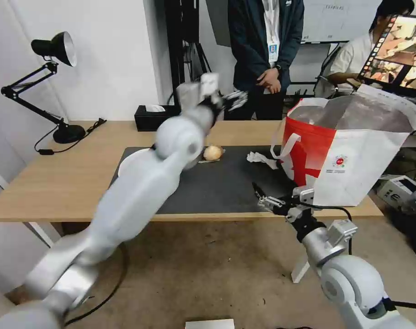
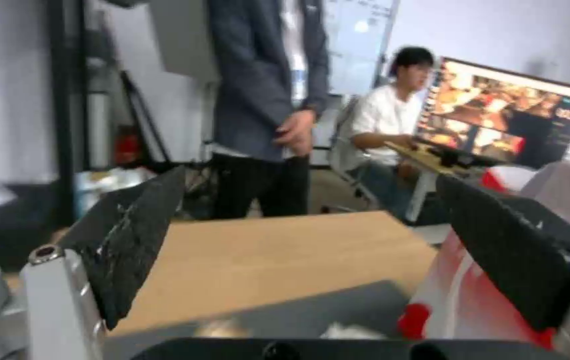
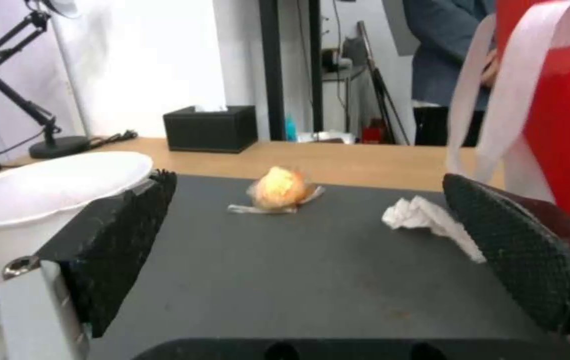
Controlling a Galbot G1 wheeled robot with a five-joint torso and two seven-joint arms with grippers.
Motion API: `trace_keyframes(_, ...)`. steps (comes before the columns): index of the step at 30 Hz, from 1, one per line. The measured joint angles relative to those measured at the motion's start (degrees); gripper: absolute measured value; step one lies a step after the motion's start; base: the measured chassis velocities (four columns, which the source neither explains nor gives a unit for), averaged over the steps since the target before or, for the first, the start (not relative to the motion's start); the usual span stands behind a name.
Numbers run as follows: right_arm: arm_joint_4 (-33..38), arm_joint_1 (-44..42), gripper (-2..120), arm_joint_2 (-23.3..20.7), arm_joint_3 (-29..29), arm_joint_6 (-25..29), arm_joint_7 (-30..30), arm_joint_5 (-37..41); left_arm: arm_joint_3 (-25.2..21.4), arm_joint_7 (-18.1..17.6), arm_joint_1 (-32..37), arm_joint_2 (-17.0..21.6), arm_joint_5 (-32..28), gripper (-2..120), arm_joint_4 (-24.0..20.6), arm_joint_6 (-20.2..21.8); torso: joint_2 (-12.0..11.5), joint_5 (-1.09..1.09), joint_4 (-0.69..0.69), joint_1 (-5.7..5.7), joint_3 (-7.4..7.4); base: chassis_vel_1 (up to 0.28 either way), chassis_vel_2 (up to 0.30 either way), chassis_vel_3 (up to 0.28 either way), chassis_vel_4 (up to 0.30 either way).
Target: Pick up the trash from the table and place it into the takeout bag.
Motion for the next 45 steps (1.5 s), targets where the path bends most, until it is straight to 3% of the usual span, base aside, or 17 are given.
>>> trace_keyframes(2,-0.1,0.5,100,-1.0,0.0,0.0,0.7,0.4,-4.4,0.6,7.0,2.1,1.9,100,-4.4,-0.4,0.0,0.00,0.01,0.00,0.00,0.000,0.000,0.000,0.000)
trace_keyframes(3,-0.1,0.5,100,-1.0,0.0,0.0,0.7,0.4,-4.4,0.6,7.0,2.1,1.9,100,-4.4,-0.4,0.0,0.00,0.01,0.00,0.00,0.000,0.000,0.000,0.000)
trace_keyframes(6,-0.4,1.3,100,-2.8,0.0,0.4,2.4,2.5,-12.9,1.8,19.4,5.4,4.9,100,-12.7,-1.6,0.0,0.02,0.01,0.00,0.00,0.000,0.000,0.000,0.000)
trace_keyframes(7,-0.4,1.3,100,-2.8,0.0,0.4,2.4,2.5,-12.9,1.8,19.4,5.4,4.9,100,-12.7,-1.6,0.0,0.02,0.01,0.00,0.00,0.000,0.000,0.000,0.000)
trace_keyframes(9,-0.8,1.8,100,-3.8,-0.2,0.9,3.3,3.3,-19.3,3.7,27.4,5.6,8.5,100,-17.1,-2.2,0.0,0.01,0.01,0.00,-0.01,0.000,0.000,0.000,0.000)
trace_keyframes(10,-0.9,1.8,100,-4.1,-0.4,1.2,3.8,3.4,-23.2,4.6,32.0,4.9,10.3,100,-20.0,-2.5,0.0,0.02,0.01,0.00,-0.01,0.000,0.000,0.000,0.000)
trace_keyframes(14,-0.7,1.0,100,-3.9,-0.2,2.6,4.2,2.9,-28.8,6.8,39.6,2.5,13.7,100,-23.9,-2.8,0.0,0.02,0.03,0.00,-0.01,0.000,0.000,0.000,0.000)
trace_keyframes(16,0.8,-3.0,100,-2.0,2.1,5.1,4.0,0.2,-32.7,8.9,48.5,-1.1,18.3,100,-27.2,-3.8,0.0,0.01,0.03,0.00,-0.01,0.000,0.000,0.000,0.000)
trace_keyframes(21,2.6,-9.8,100,1.5,5.8,8.3,0.4,-4.5,-35.6,11.6,56.5,-5.5,23.2,100,-29.9,-4.8,0.0,0.03,0.00,-0.01,-0.01,0.000,0.000,0.000,0.000)
trace_keyframes(25,4.4,-16.3,100,4.8,9.4,11.8,-3.0,-8.1,-36.7,14.9,63.4,-10.1,29.0,100,-31.7,-8.3,0.0,0.04,-0.01,-0.01,-0.02,0.000,0.000,0.000,0.000)
trace_keyframes(28,6.3,-20.9,100,7.6,12.3,14.0,-5.3,-8.6,-36.9,20.1,69.6,-14.8,34.7,100,-32.0,-14.8,0.0,0.03,-0.01,-0.01,-0.01,0.000,0.000,0.000,0.000)
trace_keyframes(32,6.8,-22.7,100,8.5,14.0,15.4,-6.2,-8.6,-36.7,22.3,73.4,-17.5,37.0,100,-31.9,-18.6,0.0,0.03,0.01,-0.01,-0.01,0.000,0.000,0.000,0.000)
trace_keyframes(34,6.9,-24.0,100,9.2,15.4,16.5,-6.9,-8.3,-36.5,24.2,76.0,-19.7,40.0,100,-31.4,-22.8,0.0,0.04,0.00,-0.01,-0.01,0.000,0.000,0.000,0.000)
trace_keyframes(35,6.9,-24.8,100,9.6,16.4,17.4,-7.4,-7.7,-36.6,25.7,78.1,-21.2,42.6,100,-30.6,-27.0,0.0,0.04,0.00,-0.01,-0.01,0.000,0.000,0.000,0.000)
trace_keyframes(37,6.9,-25.2,100,9.8,16.8,17.8,-7.6,-7.5,-36.6,26.1,79.1,-21.9,43.5,100,-30.1,-28.6,0.0,0.04,0.00,0.00,-0.01,0.000,0.000,0.000,0.000)
trace_keyframes(40,6.9,-27.2,100,10.7,18.2,19.1,-8.2,-6.6,-36.4,26.5,83.7,-23.2,44.3,100,-28.4,-34.3,0.0,0.04,0.00,0.00,-0.01,0.000,0.000,0.000,0.000)
trace_keyframes(45,6.9,-28.5,100,11.4,18.4,19.7,-8.5,-6.0,-34.6,25.6,87.5,-22.8,44.0,100,-27.9,-37.4,0.0,0.04,0.00,0.00,0.00,0.000,0.000,0.000,0.000)
